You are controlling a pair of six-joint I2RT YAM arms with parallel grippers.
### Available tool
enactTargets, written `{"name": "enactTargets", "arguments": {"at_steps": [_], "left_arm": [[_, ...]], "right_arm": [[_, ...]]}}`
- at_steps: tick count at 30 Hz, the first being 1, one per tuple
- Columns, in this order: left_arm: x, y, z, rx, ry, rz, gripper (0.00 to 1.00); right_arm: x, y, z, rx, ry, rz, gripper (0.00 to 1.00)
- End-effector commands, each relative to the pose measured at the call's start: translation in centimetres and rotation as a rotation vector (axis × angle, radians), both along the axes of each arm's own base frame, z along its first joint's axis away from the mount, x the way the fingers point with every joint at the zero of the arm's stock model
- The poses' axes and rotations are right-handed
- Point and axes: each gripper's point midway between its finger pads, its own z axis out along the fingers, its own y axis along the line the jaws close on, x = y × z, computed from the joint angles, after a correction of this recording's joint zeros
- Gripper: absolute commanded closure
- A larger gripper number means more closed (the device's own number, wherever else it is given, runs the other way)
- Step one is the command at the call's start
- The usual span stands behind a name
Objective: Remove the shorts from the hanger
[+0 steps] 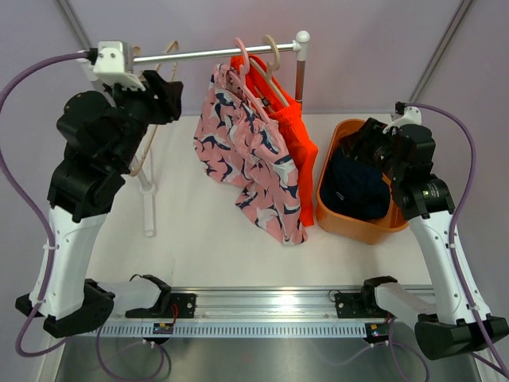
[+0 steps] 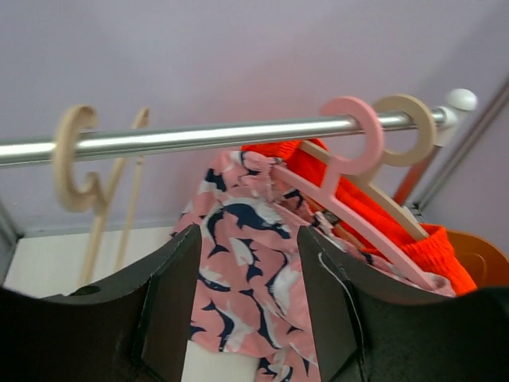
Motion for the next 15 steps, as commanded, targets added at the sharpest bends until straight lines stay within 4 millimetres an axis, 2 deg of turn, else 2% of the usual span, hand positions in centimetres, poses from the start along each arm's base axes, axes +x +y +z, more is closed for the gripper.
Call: {"name": "enactTargets", "arguments": {"at_steps": [1,5,6,7,10,15], "left_arm": [[1.7,-4.0,-0.7,0.007,0.015,-0.067,0.44],[3.4,-8.1,-2.3,0.017,0.049,-0.123,0.44],[4.3,-9.2,-3.2,0.024,0.070,-0.129,0.44],[4.4,-10.0,-3.1,0.016,0.063,-0.145,0.43],[5.3,-11.8,-3.6,-0.007,0.063,-0.175,0.39],[6.9,-13.2,-4.4,-0.029,0.079,-0.166,0.37]], "right_arm": [[-0.5,0.0,1.9,-0.016,-0.045,-0.004,0.35],[-0.8,-0.1,1.9,-0.022,-0.037,-0.004,0.35],[-0.9,-0.1,2.0,-0.027,-0.041,-0.004,0.35],[-1.1,-0.3,2.0,-0.031,-0.039,-0.010,0.35],[-1.5,-0.7,2.1,-0.046,-0.042,-0.023,0.35],[-2.0,-1.0,1.8,-0.061,-0.029,-0.031,0.34]]}}
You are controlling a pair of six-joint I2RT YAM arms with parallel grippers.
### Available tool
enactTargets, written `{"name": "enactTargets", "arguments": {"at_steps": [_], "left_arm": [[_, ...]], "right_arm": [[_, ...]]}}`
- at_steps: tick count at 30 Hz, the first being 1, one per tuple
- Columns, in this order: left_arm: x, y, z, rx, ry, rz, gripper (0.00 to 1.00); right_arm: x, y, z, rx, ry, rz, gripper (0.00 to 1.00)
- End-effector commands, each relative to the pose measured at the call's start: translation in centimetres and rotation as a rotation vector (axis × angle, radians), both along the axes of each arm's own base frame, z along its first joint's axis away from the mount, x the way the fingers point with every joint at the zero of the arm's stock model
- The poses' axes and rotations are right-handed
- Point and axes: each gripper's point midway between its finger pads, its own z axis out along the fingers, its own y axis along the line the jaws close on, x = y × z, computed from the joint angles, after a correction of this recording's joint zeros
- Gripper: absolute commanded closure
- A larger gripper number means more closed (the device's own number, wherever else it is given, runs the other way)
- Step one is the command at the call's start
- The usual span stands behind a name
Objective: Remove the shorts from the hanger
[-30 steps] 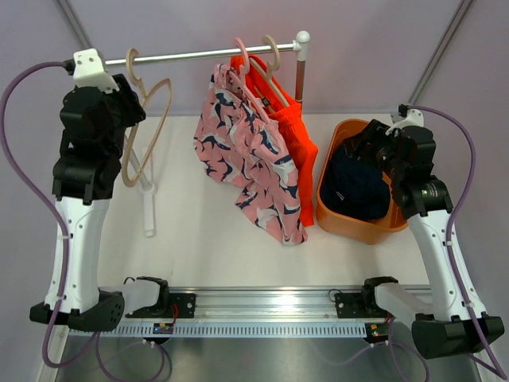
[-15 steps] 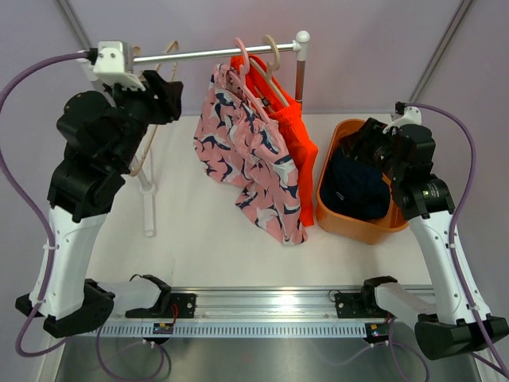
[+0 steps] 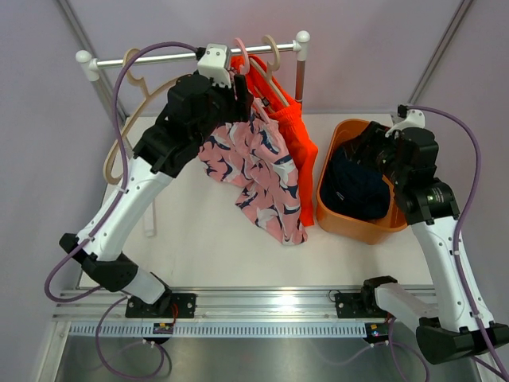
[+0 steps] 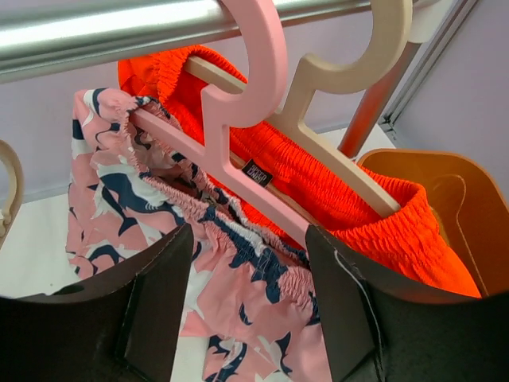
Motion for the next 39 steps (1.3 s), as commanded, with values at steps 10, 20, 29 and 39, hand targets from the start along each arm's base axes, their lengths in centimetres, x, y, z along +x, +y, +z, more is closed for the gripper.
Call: {"name": "enactTargets", "arguments": {"at_steps": [10,20,29,39], "left_arm": [[4.3,-2.6,1.0,-0.072,-0.058,0.091,0.36],[6.1,-0.4,-1.1,0.021,-0.067,0.329,0.46],[4.6,2.5,0.7,0.048,-0.116,0.393,0.61],[4.8,2.7,1.4,0.086,-0.152,0.394,0.46]], "right_arm": [[-1.5,-0.7,1.9,-0.033,-0.044,-0.013,0.34],[-1.7,-0.7,1.5,-0.038,-0.042,-0.012,0.34],[-1.3,-0.3,1.3,-0.018,-0.040,0.002,0.34],[-1.4,-0.3,1.3,-0.019,-0.040,0.002,0.34]]}}
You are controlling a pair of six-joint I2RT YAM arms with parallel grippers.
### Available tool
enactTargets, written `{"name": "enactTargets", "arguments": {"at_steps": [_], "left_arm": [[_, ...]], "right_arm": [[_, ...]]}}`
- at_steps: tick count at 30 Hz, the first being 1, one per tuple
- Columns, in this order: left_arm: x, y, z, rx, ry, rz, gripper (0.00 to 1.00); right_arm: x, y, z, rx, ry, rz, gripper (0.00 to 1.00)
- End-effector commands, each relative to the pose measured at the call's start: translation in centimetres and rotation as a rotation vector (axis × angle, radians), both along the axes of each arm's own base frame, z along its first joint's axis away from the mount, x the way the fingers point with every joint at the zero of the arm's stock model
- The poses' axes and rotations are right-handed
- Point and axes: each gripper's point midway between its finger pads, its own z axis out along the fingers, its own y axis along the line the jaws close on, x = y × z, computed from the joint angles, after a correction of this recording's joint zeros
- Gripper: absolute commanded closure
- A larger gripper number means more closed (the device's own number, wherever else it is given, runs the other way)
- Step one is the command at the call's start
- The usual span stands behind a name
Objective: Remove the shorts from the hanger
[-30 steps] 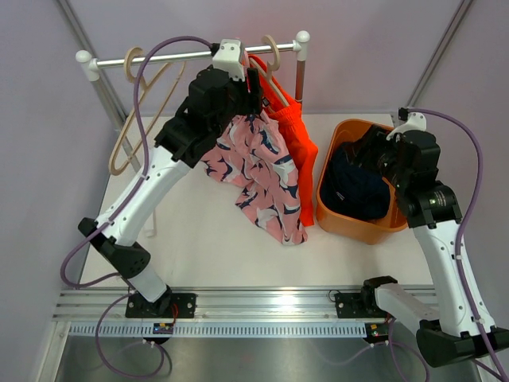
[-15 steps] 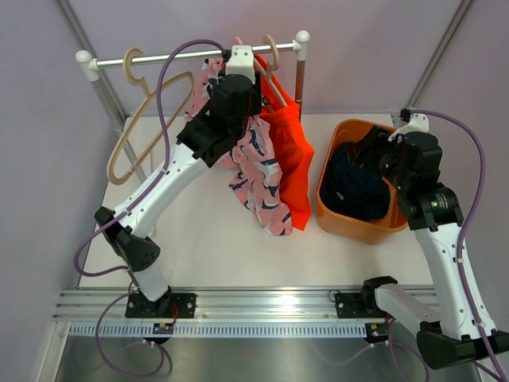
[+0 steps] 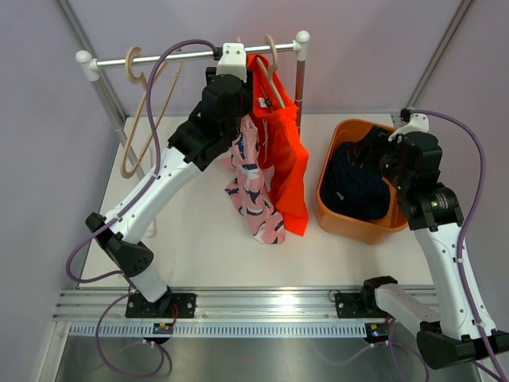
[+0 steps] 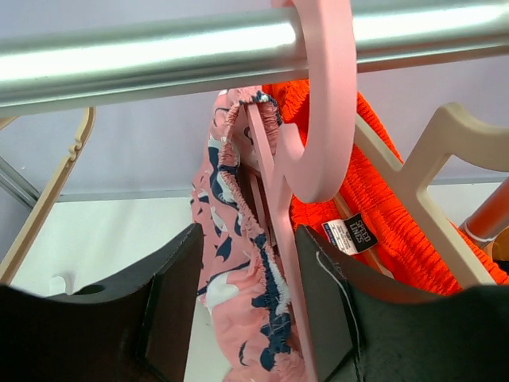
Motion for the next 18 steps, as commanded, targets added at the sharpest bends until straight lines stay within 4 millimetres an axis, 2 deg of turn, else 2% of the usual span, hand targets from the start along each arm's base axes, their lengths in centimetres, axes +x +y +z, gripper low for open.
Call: {"name": "enactTargets", "arguments": {"at_steps": [1,10,18], "left_arm": [[-0.3,1.0,3.3,-0.040,-0.084,0.022,0.46],[0.4,0.1,3.3,-0.044,-0.071,-0.019,0.46],[0.9,-1.7,3.0,-0.069,-0.032,-0.087,0.45]], "right_arm": [[-0.2,0.3,1.3,0.002,-0.045,0.017,0.34],[-0.2,0.3,1.4,0.002,-0.050,0.014,0.34],[-0.2,0.2,1.3,0.002,-0.045,0.011,0.34]]}}
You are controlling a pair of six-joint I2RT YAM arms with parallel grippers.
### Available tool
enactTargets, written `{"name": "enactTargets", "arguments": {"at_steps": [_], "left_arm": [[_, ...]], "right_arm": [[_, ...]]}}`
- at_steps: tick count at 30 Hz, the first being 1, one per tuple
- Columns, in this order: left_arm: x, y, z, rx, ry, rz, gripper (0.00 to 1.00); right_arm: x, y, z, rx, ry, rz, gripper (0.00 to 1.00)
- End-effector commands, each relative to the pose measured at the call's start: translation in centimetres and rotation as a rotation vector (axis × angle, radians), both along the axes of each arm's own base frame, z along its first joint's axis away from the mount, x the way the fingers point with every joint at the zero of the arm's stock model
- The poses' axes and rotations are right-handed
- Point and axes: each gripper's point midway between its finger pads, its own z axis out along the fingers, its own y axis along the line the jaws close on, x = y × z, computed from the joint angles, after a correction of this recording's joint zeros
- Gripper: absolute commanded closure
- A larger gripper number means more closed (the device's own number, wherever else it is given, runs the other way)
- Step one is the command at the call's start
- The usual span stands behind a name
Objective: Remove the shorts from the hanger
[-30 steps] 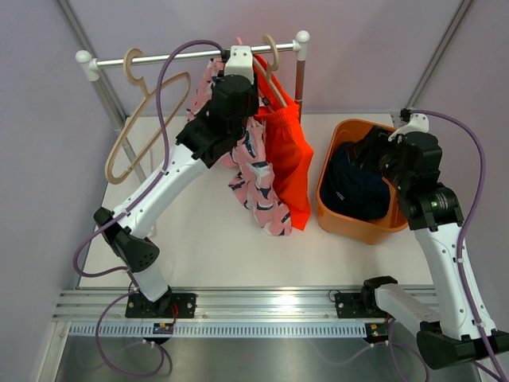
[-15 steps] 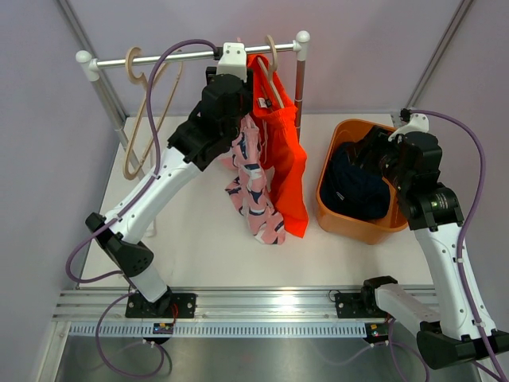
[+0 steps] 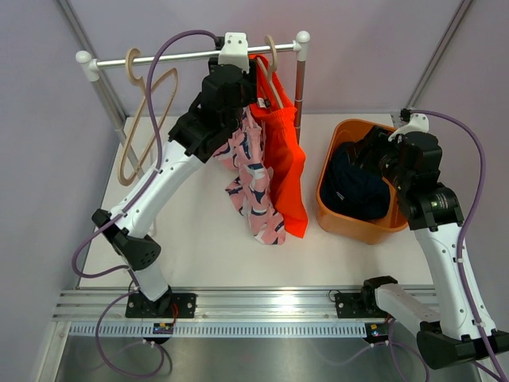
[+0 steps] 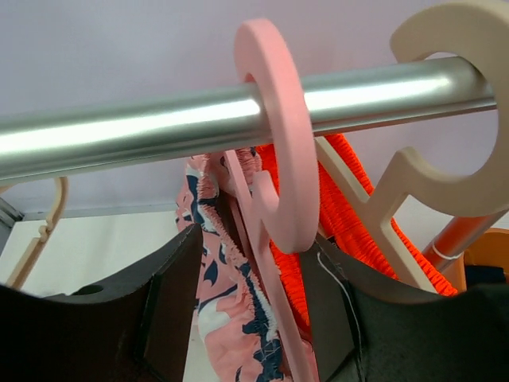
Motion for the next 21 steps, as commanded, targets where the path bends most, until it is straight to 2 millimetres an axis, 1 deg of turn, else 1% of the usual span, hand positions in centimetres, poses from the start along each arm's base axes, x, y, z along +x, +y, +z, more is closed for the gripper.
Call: {"name": "enactTargets", "arguments": {"at_steps": [1,4,6,12,21], "left_arm": [[0.0,-0.9,1.1,-0.052,-0.011,-0.049,0.46],[-0.1,-1.2,1.1,-0.069,-0.003,-0.064,0.46],[0.0,-1.3,0.7,-0.063,0.007,-0.064,0.48],[0.5,-1.0,0.4,-0.049,0.007,-0.031,0.48],[1.8,-0.8,-1.4,-0.027,0.014,0.021,0.49]], "right_arm": [[-0.3,0.2,1.5,0.001,-0.050,0.012,0.34],[-0.4,0.1,1.5,0.000,-0.052,0.007,0.34],[-0.4,0.1,1.4,-0.002,-0.046,0.008,0.34],[-0.5,0.0,1.6,-0.003,-0.052,0.007,0.34],[-0.8,-0.2,1.8,-0.010,-0.060,0.000,0.34]]}}
